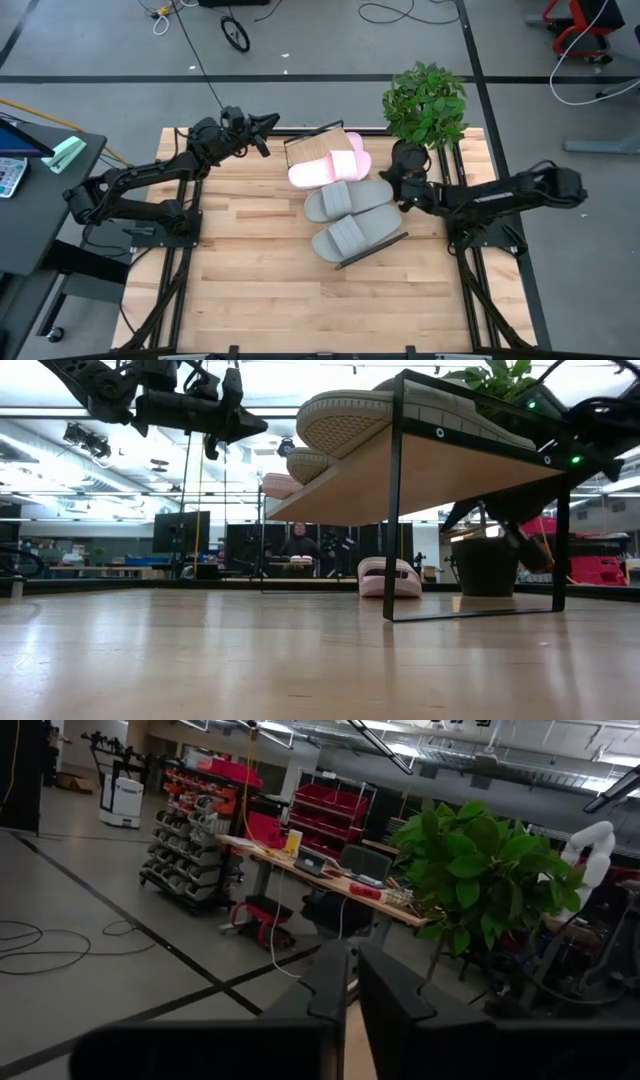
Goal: Pick and place slides into the shelf
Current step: Put the pink slipper on the shelf
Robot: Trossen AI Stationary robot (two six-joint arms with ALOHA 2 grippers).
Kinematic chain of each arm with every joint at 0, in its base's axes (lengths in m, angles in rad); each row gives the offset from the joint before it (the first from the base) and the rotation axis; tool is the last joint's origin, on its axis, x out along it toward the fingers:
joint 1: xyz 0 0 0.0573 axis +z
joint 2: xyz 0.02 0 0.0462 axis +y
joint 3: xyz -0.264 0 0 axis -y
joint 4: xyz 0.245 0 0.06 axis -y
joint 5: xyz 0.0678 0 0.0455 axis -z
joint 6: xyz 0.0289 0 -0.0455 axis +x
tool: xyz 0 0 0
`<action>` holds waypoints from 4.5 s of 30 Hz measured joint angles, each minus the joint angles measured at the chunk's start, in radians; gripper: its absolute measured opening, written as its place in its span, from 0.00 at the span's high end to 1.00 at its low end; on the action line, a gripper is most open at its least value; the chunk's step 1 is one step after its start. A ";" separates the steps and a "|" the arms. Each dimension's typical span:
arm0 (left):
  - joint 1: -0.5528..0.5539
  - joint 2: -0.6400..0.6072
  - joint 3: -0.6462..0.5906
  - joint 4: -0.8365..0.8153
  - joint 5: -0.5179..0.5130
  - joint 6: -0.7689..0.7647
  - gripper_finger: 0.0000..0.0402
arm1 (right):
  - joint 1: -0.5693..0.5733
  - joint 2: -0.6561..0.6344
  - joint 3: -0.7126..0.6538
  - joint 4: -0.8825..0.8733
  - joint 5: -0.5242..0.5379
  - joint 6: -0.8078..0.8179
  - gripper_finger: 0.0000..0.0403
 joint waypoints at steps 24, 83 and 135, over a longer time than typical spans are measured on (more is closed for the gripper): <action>0.000 0.000 0.000 -0.019 0.000 -0.006 0.93 | -0.146 0.347 -0.043 0.628 -0.164 -0.030 0.39; 0.000 0.000 0.000 -0.127 0.022 -0.023 0.96 | -0.106 0.404 0.097 0.423 0.014 0.023 0.97; -0.008 0.000 0.000 -0.175 0.101 -0.077 0.96 | -0.190 0.627 0.308 0.362 0.022 0.102 0.99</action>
